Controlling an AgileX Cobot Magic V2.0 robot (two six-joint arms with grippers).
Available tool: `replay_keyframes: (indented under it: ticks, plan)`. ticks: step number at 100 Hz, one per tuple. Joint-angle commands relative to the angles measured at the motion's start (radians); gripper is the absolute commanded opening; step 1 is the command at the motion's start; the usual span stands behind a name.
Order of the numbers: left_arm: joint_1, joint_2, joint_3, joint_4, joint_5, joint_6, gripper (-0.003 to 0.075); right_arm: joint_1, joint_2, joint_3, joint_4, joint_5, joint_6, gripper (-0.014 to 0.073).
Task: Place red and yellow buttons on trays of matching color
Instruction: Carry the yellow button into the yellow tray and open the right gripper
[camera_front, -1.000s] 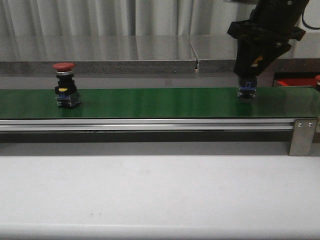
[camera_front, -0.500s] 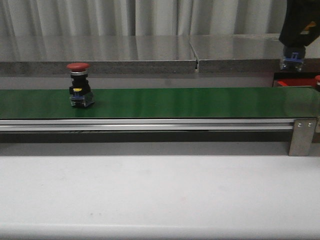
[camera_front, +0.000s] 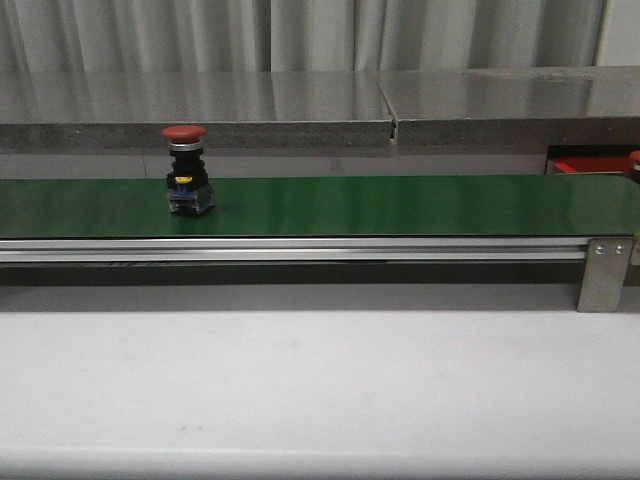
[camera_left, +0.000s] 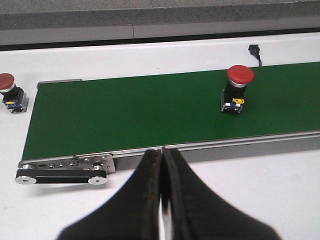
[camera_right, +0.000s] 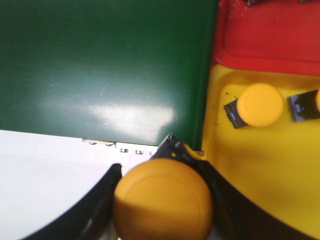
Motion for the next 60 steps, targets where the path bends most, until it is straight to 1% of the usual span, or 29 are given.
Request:
replay_keyframes:
  ticks: [1, 30, 48, 60]
  plan:
    - [-0.007, -0.005, -0.024, -0.011, -0.061, -0.003, -0.002, -0.04, -0.047, 0.004, 0.013, -0.053, 0.01, 0.0062]
    - [-0.007, -0.005, -0.024, -0.011, -0.061, -0.003, -0.002, -0.14, -0.047, 0.084, 0.013, -0.136, 0.064, 0.0062]
    - [-0.007, -0.005, -0.024, -0.011, -0.061, -0.003, -0.002, -0.15, -0.041, 0.115, 0.013, -0.203, 0.064, 0.0062]
    - [-0.007, -0.005, -0.024, -0.011, -0.061, -0.003, -0.002, -0.15, -0.011, 0.116, 0.012, -0.22, 0.077, 0.0062]
